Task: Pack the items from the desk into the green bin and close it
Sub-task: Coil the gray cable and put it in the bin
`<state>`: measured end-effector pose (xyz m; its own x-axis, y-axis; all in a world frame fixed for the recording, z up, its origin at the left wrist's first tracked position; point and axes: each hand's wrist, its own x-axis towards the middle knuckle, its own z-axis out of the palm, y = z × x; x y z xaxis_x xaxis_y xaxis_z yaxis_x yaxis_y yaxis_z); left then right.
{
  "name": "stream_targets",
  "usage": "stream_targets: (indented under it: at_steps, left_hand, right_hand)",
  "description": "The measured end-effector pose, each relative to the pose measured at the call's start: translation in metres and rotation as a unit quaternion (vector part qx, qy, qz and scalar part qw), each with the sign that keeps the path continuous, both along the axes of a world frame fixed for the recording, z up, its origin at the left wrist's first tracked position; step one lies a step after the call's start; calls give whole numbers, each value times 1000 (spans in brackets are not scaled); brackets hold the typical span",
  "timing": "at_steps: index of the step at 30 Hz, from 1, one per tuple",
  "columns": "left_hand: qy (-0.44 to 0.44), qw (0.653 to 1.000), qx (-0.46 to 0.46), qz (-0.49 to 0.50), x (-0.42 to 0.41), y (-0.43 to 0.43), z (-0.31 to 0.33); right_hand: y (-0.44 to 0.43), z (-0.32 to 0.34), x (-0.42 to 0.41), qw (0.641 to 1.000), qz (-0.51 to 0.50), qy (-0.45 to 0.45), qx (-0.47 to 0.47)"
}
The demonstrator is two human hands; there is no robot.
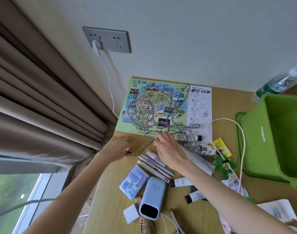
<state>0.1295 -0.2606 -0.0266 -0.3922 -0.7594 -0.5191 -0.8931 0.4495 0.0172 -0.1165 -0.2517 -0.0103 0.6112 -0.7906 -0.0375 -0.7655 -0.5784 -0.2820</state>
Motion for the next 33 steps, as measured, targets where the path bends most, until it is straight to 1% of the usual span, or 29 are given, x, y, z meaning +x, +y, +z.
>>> stream_targets:
  at_steps: [2,6,8,10,11,14,16,17,19,23,26,28,29,31,33]
  left_hand:
    - [19,1000,-16,9,1,2,2]
    - [85,994,-19,66,0,1,26]
    - [138,985,-1,103,-2,0,46]
    - [208,966,26,150,-6,-1,71]
    - [243,956,30,165,-9,-2,85]
    - [370,909,17,191,-22,-5,129]
    - [434,878,6,202,-30,-7,155]
    - [457,864,7,211,-35,-7,167]
    - [491,837,3,239,-46,-7,188]
    - [544,781,-28,306,-67,-12,229]
    - [596,739,-14,315,-85,-14,263]
    - [624,718,8,310,-101,-11,286]
    - [632,713,19,304,-110,-9,296]
    - [639,712,37,290,-125,-4,314]
    - [646,709,46,279,-139,2,328]
  right_hand:
    - [-1,4,-1,1000,-10,-13,-2]
    - [-6,17,-4,998,-37,-57,-5]
    - [-10,25,-3,996,-36,-75,16]
    - [-15,36,1,994,-21,-93,58]
    - [-17,43,4,989,-22,-111,96]
    - [-20,67,11,955,-60,-196,216]
    - [-23,84,9,928,-95,-260,248]
    - [-25,94,5,920,-110,-284,248]
    - [-31,114,-8,913,-124,-319,224]
    - [-42,168,-37,903,-121,-387,141]
    - [-48,214,-56,904,-115,-407,60]
    - [-51,244,-67,912,-97,-397,-4]
    - [-51,258,-72,921,-85,-378,-38]
    - [-49,284,-80,939,-61,-326,-95]
    - [-44,306,-89,949,-40,-275,-150]
